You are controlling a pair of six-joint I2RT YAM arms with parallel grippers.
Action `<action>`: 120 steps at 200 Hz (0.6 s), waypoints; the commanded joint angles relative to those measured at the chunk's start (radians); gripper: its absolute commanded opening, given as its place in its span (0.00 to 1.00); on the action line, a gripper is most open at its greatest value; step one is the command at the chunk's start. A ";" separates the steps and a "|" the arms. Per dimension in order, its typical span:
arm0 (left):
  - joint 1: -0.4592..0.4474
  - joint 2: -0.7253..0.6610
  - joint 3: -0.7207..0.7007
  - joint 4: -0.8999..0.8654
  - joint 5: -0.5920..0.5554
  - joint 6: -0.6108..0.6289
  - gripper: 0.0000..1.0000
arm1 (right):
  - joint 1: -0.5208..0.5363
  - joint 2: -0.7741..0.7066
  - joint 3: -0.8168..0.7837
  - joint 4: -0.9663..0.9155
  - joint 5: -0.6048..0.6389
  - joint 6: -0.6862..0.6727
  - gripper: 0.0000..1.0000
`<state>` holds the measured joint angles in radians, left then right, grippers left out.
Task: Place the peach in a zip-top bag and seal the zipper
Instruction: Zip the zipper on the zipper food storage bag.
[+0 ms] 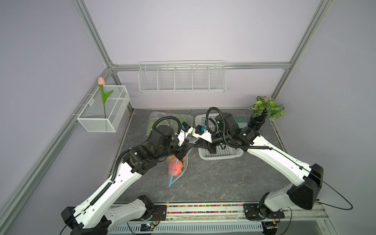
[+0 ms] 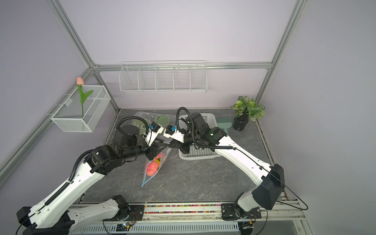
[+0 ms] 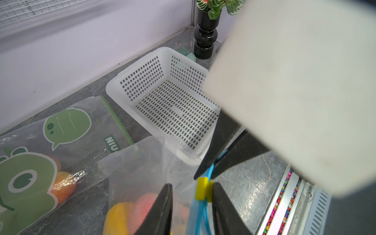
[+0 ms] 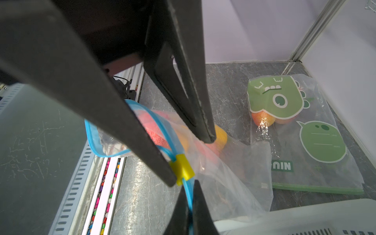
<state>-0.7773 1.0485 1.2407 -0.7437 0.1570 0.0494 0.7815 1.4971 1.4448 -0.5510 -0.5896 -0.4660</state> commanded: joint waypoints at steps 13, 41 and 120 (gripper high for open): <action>-0.002 0.014 -0.015 0.027 0.029 0.037 0.33 | 0.004 0.017 0.025 -0.005 -0.051 0.017 0.07; -0.002 0.018 -0.018 0.036 0.029 0.032 0.23 | 0.004 0.020 0.026 -0.004 -0.051 0.023 0.07; -0.002 0.012 0.006 -0.027 0.031 0.021 0.02 | -0.014 -0.024 -0.011 0.057 0.086 0.099 0.07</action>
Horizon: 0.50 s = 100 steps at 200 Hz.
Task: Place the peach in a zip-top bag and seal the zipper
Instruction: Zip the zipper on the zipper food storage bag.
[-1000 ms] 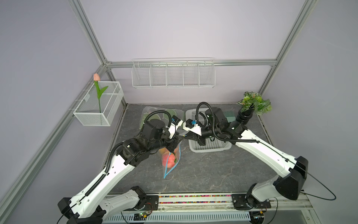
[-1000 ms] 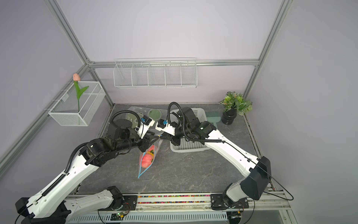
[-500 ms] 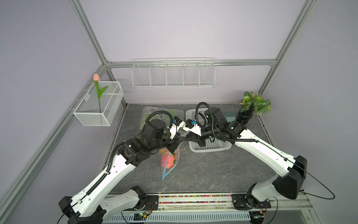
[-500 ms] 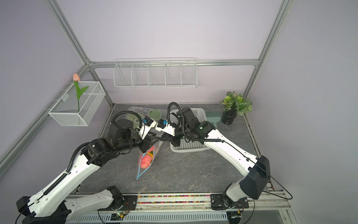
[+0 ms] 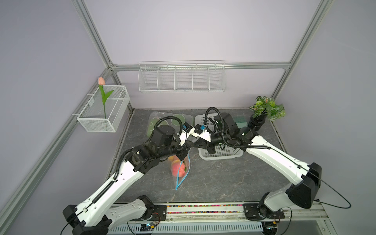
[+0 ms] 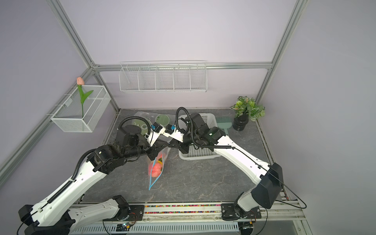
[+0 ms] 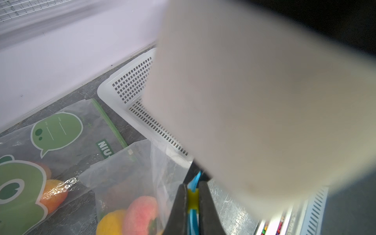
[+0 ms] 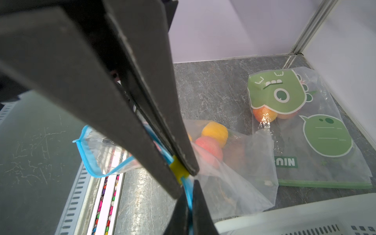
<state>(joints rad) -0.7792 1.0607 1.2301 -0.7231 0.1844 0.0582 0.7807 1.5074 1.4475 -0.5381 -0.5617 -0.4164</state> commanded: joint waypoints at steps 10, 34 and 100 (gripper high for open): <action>0.000 -0.004 0.019 -0.057 -0.004 0.009 0.02 | -0.019 -0.047 -0.031 0.062 0.063 0.064 0.07; 0.000 -0.014 0.019 -0.075 -0.040 0.005 0.02 | -0.031 -0.070 -0.057 0.089 0.082 0.096 0.07; 0.000 -0.038 0.045 -0.125 -0.092 -0.001 0.04 | -0.065 -0.086 -0.053 0.105 0.120 0.168 0.07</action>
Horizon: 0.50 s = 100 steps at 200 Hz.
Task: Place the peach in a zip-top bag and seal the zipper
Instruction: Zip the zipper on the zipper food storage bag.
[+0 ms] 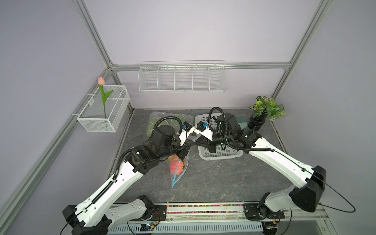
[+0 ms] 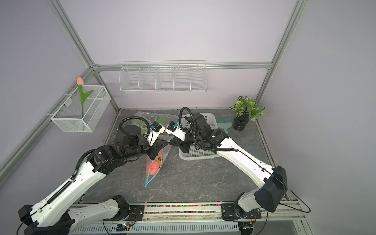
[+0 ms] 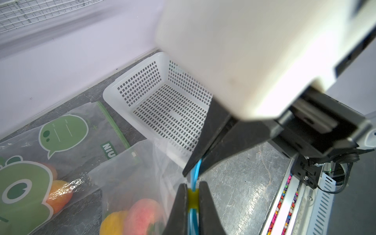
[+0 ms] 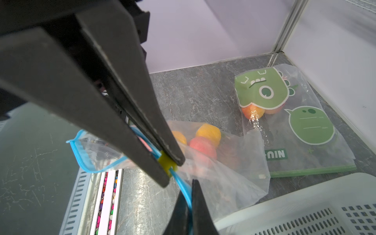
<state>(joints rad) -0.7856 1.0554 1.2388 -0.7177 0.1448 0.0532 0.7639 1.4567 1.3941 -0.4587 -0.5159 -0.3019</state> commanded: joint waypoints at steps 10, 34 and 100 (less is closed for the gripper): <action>0.006 -0.034 0.047 -0.141 -0.054 0.002 0.04 | -0.052 -0.029 0.009 0.020 0.079 0.063 0.07; 0.006 -0.036 0.058 -0.160 -0.066 0.000 0.04 | -0.058 -0.011 0.036 0.003 0.103 0.085 0.07; 0.006 -0.044 0.079 -0.225 -0.148 -0.025 0.04 | -0.078 0.036 0.095 0.006 0.161 0.174 0.07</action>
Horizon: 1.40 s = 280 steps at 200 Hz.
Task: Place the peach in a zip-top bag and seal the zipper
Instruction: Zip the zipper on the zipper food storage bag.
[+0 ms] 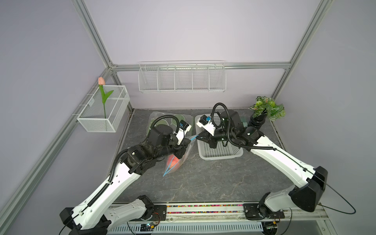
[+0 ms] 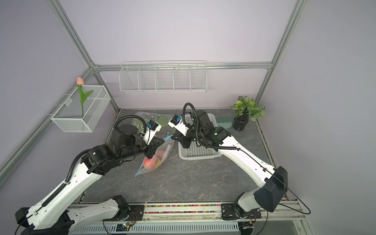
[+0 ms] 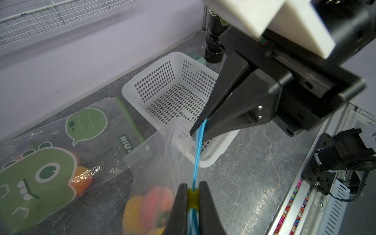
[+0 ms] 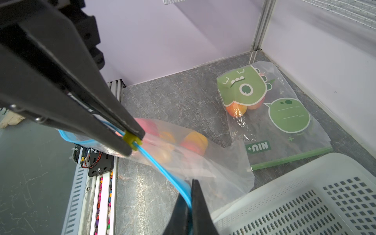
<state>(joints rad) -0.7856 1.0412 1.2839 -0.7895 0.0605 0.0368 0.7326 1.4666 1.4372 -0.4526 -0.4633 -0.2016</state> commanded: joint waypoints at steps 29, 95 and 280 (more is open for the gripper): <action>0.006 -0.041 0.047 -0.185 -0.072 -0.026 0.04 | -0.053 0.051 0.081 -0.010 0.173 0.103 0.07; 0.006 -0.090 0.020 -0.255 -0.127 -0.098 0.04 | -0.078 0.080 0.104 0.001 0.224 0.174 0.07; 0.007 -0.145 0.049 -0.451 -0.190 -0.194 0.05 | -0.111 0.121 0.134 0.013 0.283 0.261 0.07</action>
<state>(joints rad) -0.7856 0.9173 1.3045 -1.0924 -0.1081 -0.1398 0.6609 1.5753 1.5467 -0.4625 -0.2775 0.0273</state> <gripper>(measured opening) 0.091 0.070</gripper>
